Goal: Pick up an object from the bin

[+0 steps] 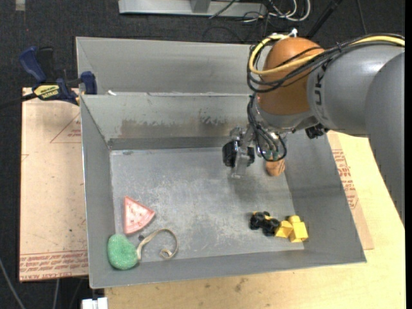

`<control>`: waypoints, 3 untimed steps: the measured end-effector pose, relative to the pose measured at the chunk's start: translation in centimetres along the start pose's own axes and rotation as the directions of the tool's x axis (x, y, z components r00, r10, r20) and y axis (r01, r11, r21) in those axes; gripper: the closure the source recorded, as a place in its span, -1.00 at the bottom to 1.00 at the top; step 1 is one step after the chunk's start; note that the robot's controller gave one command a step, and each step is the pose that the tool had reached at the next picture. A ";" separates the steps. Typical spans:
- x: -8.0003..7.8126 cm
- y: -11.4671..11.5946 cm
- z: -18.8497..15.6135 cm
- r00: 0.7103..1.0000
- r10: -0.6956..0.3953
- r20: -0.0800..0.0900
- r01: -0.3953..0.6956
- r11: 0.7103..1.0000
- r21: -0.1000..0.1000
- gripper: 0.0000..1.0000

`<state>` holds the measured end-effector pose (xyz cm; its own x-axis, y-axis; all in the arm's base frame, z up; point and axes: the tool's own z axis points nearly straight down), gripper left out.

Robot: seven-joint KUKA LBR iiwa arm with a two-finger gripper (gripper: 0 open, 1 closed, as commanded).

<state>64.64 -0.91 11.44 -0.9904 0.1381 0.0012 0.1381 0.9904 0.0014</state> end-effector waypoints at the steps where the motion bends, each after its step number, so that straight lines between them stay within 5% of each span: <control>1: 0.4 -0.1 -2.6 1.000 -0.003 0.008 0.003 1.000 0.000 1.00; 2: 1.9 1.9 -7.0 1.000 -0.019 -0.003 0.019 1.000 0.001 1.00; 3: 1.8 -0.2 -13.7 1.000 -0.019 0.003 0.019 1.000 0.000 1.00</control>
Offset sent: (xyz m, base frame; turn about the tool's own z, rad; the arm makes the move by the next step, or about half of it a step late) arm -0.0199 0.0318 0.0963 -0.0263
